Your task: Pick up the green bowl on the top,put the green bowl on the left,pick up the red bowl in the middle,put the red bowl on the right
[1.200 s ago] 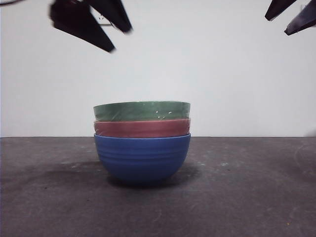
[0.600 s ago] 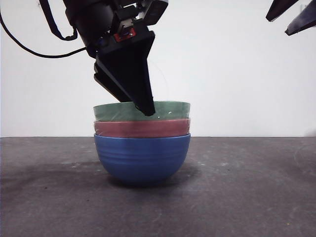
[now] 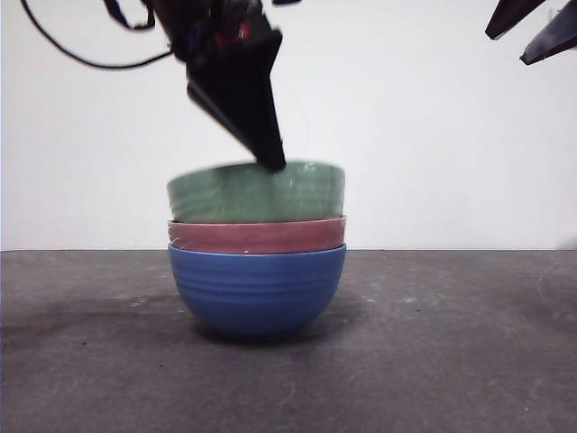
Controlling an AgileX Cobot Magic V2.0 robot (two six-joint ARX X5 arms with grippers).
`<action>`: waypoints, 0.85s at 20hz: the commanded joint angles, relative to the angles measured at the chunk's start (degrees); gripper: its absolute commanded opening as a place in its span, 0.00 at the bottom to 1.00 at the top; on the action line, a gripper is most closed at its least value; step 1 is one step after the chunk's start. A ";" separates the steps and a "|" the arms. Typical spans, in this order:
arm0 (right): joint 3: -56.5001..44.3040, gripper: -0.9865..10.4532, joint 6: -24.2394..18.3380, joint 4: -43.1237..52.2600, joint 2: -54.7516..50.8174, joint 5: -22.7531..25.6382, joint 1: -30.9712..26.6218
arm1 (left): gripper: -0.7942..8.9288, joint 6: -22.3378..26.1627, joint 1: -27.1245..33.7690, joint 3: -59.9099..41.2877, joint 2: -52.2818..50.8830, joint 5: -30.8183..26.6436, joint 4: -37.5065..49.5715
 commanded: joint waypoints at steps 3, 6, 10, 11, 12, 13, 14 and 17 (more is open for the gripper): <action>0.11 0.31 -0.33 0.48 0.11 0.04 0.13 | 0.07 1.62 -0.70 6.38 0.24 -0.07 -5.20; 0.11 0.30 -0.33 0.48 0.11 0.04 0.13 | 0.07 1.49 -0.74 12.81 0.24 -6.58 -10.88; 0.11 0.30 -0.35 0.48 0.11 0.13 0.13 | 0.07 -4.66 -0.61 17.88 -3.32 -13.20 -17.64; 0.11 0.30 -0.37 0.48 0.11 0.13 0.13 | 0.07 -7.21 -0.44 17.84 -4.94 -13.44 -19.19; 0.11 0.30 -0.48 0.48 0.11 0.15 0.13 | 0.07 -9.75 -0.04 17.84 -6.40 -13.64 -21.07; 0.11 0.30 -0.50 0.48 0.11 0.15 0.13 | 0.07 -12.55 0.28 17.35 -7.89 -15.06 -22.34; 0.11 0.30 -0.50 0.48 0.11 0.28 0.13 | 0.07 -14.47 0.28 15.80 -9.73 -17.49 -22.49; 0.11 0.30 -0.50 0.48 0.11 0.31 0.13 | 0.07 -20.37 0.28 7.08 -15.32 -20.48 -19.80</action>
